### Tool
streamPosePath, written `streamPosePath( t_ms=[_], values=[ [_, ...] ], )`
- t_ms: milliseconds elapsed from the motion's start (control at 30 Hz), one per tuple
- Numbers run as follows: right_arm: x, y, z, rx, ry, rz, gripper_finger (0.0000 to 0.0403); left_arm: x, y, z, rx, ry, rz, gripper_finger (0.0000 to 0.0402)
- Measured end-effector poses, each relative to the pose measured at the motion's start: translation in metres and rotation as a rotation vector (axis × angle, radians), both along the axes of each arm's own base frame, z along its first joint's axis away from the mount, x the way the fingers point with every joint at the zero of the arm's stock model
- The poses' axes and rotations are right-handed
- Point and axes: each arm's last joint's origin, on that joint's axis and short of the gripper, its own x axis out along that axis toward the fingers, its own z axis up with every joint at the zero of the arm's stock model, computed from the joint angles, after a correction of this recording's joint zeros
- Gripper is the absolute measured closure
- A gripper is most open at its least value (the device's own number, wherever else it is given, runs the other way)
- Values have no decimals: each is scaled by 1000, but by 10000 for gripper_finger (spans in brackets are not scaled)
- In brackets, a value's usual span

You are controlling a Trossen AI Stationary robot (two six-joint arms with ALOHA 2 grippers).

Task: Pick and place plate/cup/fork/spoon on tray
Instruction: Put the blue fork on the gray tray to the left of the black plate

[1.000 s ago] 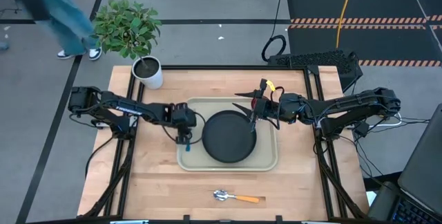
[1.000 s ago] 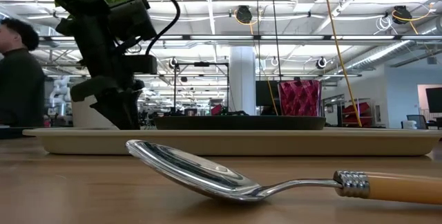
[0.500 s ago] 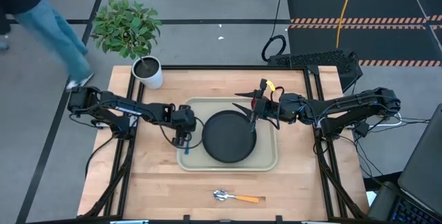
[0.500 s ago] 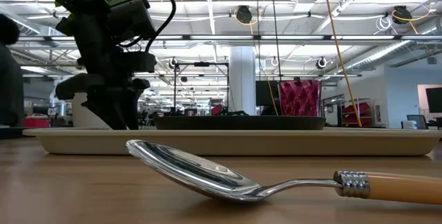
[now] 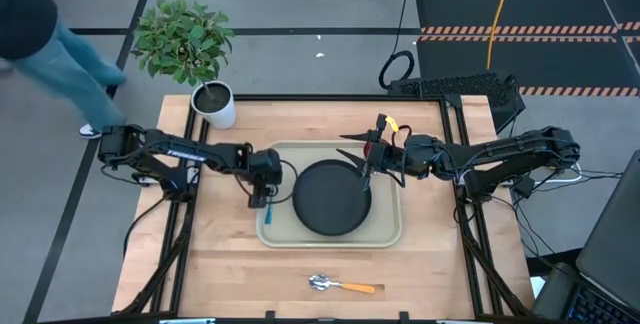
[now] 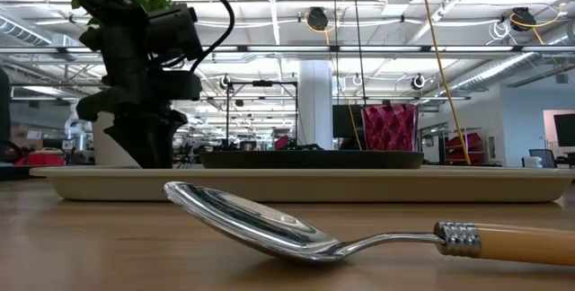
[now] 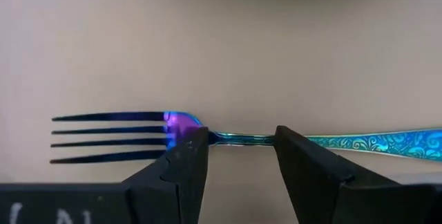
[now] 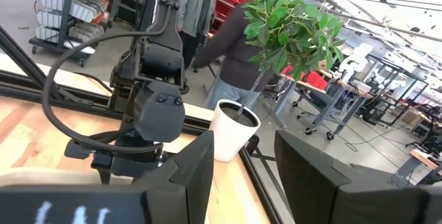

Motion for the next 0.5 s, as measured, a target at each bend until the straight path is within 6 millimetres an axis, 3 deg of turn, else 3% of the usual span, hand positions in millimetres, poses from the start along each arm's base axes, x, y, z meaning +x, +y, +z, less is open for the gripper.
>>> streamPosePath(
  t_ms=[500],
  values=[
    [0,0,0,-1,0,0,255,0,6,0,-48,-13,43,229]
  ],
)
